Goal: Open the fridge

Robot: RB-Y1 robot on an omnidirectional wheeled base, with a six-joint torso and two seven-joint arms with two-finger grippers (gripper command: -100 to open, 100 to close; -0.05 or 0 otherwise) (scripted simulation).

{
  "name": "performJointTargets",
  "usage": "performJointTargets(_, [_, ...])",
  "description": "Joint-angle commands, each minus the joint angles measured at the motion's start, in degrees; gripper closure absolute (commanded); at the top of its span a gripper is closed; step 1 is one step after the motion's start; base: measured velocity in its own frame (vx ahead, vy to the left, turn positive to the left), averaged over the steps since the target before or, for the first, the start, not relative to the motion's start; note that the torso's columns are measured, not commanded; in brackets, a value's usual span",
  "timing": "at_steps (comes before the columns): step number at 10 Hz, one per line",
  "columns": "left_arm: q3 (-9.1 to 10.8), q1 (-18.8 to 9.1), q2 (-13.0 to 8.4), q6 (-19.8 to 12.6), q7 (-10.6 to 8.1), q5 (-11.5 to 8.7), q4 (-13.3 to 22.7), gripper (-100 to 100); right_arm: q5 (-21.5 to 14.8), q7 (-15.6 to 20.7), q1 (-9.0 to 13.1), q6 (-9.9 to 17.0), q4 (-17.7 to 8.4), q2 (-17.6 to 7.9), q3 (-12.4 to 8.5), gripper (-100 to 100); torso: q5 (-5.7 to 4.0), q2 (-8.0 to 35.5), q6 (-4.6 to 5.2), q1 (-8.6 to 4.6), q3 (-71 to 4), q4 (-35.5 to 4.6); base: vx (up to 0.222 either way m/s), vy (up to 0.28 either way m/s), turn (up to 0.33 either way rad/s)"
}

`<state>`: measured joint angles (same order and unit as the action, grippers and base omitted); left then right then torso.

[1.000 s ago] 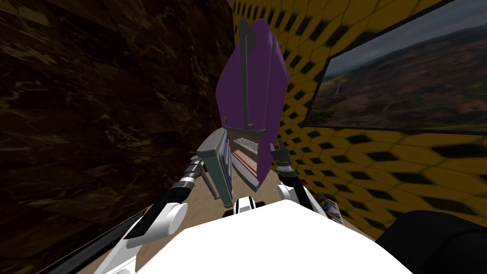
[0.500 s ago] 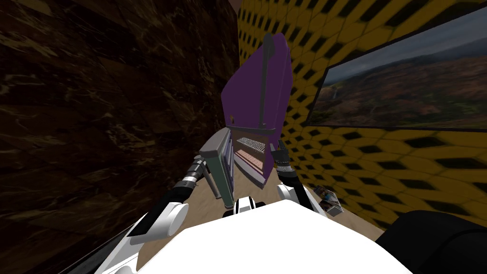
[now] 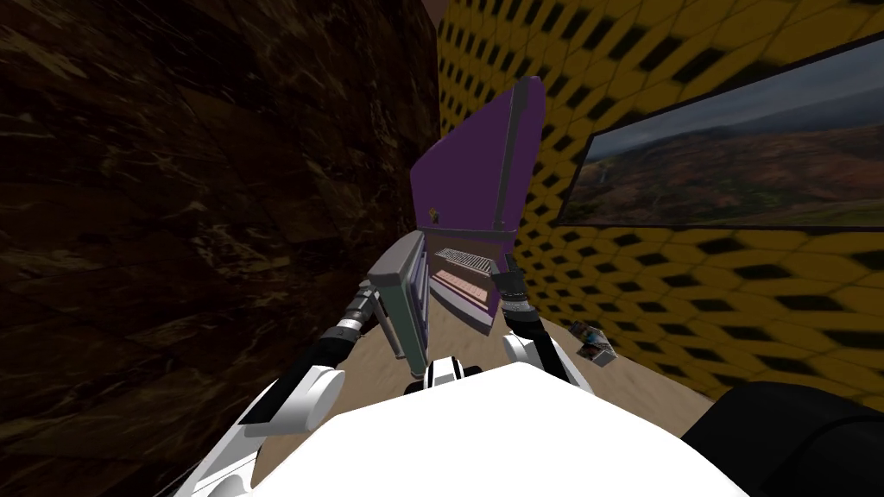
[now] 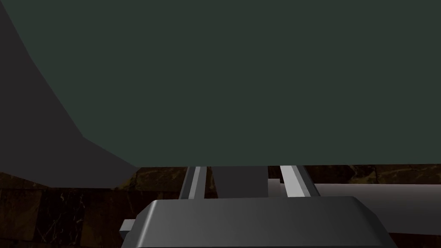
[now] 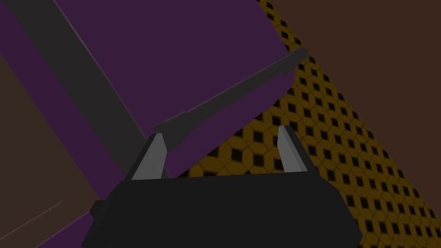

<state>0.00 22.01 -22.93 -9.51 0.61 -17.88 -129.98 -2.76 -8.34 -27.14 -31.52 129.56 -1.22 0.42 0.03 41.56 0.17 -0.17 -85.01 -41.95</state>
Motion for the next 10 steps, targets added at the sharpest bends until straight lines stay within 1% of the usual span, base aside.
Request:
performJointTargets(1, [-1.87, -0.05, -2.04, 0.30, -0.26, -0.88, 0.30, 100, 0.00, 0.00, 0.00, 0.00, 0.00, 0.00, 0.00, 0, 0.01, 0.09, 0.01, 0.06, 0.07, 0.02, 0.011, 0.427, -0.175])
performJointTargets(2, [-1.87, -0.05, -2.04, 0.30, -0.26, -0.88, 0.30, 100, 0.00, 0.00, 0.01, 0.00, 0.00, -0.01, 0.00, 0, 0.08, 0.10, 0.01, 0.34, 0.08, 0.00, -0.030, 0.346, -0.083])
performJointTargets(3, [-1.50, -0.16, -1.94, 0.73, -0.34, -0.90, -0.31, 100, 0.00, 0.00, 0.00, 0.00, 0.00, 0.00, 0.00, 0, 0.13, 0.33, -0.19, 0.17, 0.25, 0.04, -0.012, 0.137, -0.023])
performJointTargets(4, [-2.16, -0.63, -2.79, 1.23, -0.49, -1.20, -0.44, 100, 0.00, 0.00, 0.00, 0.00, 0.00, 0.02, 0.02, 0, 0.00, 0.52, -0.23, -0.36, 0.41, 0.00, 0.032, 0.214, -0.118])
performJointTargets(5, [-2.16, -0.63, -2.79, 1.23, -0.49, -1.20, -0.44, 100, 0.00, 0.00, 0.01, 0.00, 0.00, 0.01, 0.02, 0, -0.06, 0.39, 0.01, 0.02, 0.28, -0.14, 0.042, 0.246, -0.087])
performJointTargets(6, [-2.96, -0.81, -3.61, 1.49, -0.63, -1.49, -0.38, 100, 0.00, 0.00, 0.00, 0.00, 0.00, 0.01, 0.01, 0, -0.06, 0.26, -0.01, 0.16, 0.15, -0.22, 0.048, 0.289, -0.117])
performJointTargets(7, [-2.96, -0.81, -3.61, 1.49, -0.63, -1.49, -0.38, 100, 0.00, 0.00, 0.00, 0.00, 0.00, 0.01, 0.01, 0, -0.06, 0.15, 0.09, 0.27, 0.07, -0.22, 0.053, 0.266, -0.066])
performJointTargets(8, [-3.76, -0.99, -4.43, 1.76, -0.77, -1.78, -0.32, 100, 0.00, 0.00, -0.01, 0.00, 0.00, 0.01, 0.01, 0, -0.09, 0.10, 0.06, 0.04, 0.03, -0.19, 0.071, 0.289, -0.071])
performJointTargets(9, [-3.76, -0.99, -4.43, 1.76, -0.77, -1.78, -0.32, 100, 0.00, 0.00, -0.01, 0.00, 0.00, 0.01, 0.00, 0, -0.12, -0.02, 0.17, 0.02, -0.04, -0.15, 0.066, 0.257, -0.078])
performJointTargets(10, [-4.56, -1.17, -5.25, 2.02, -0.91, -2.07, -0.26, 100, 0.00, 0.00, -0.01, 0.00, 0.00, 0.01, 0.01, 0, -0.16, -0.09, 0.23, -0.21, -0.10, -0.12, 0.039, 0.341, -0.144])
